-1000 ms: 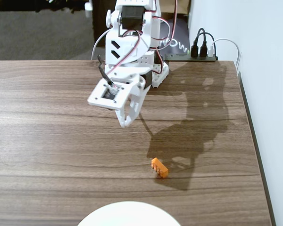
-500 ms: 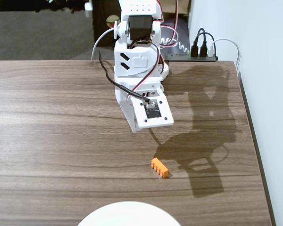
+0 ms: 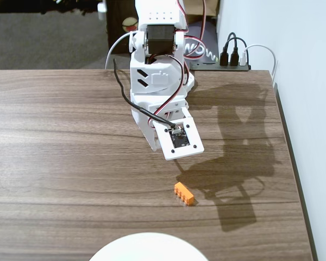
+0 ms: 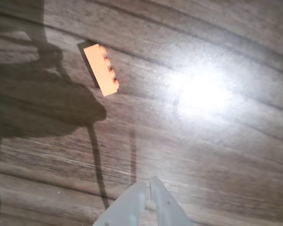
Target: Grasp a lego block and put it on the plate.
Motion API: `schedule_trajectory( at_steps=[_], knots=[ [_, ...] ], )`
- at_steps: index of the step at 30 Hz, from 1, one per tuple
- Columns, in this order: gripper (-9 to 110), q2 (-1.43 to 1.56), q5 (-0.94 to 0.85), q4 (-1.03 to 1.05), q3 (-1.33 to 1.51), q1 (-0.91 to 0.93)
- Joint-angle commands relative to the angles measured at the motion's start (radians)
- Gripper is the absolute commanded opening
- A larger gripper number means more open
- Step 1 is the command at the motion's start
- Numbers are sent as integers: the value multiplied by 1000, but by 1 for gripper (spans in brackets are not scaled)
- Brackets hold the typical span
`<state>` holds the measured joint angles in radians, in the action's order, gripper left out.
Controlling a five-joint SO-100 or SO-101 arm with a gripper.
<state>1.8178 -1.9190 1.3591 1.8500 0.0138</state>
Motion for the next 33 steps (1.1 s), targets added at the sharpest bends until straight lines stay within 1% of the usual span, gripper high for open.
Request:
schedule_trajectory(
  at_steps=[1, 7, 17, 25, 33],
  knots=[
    [1, -32, -8, 43, -92, -6],
    [1, -100, -9, 83, -181, -23],
    [1, -172, -18, 109, -249, -81],
    [1, -181, -77, 160, -308, -135],
    [1, -176, -160, 179, -308, -126]
  ],
)
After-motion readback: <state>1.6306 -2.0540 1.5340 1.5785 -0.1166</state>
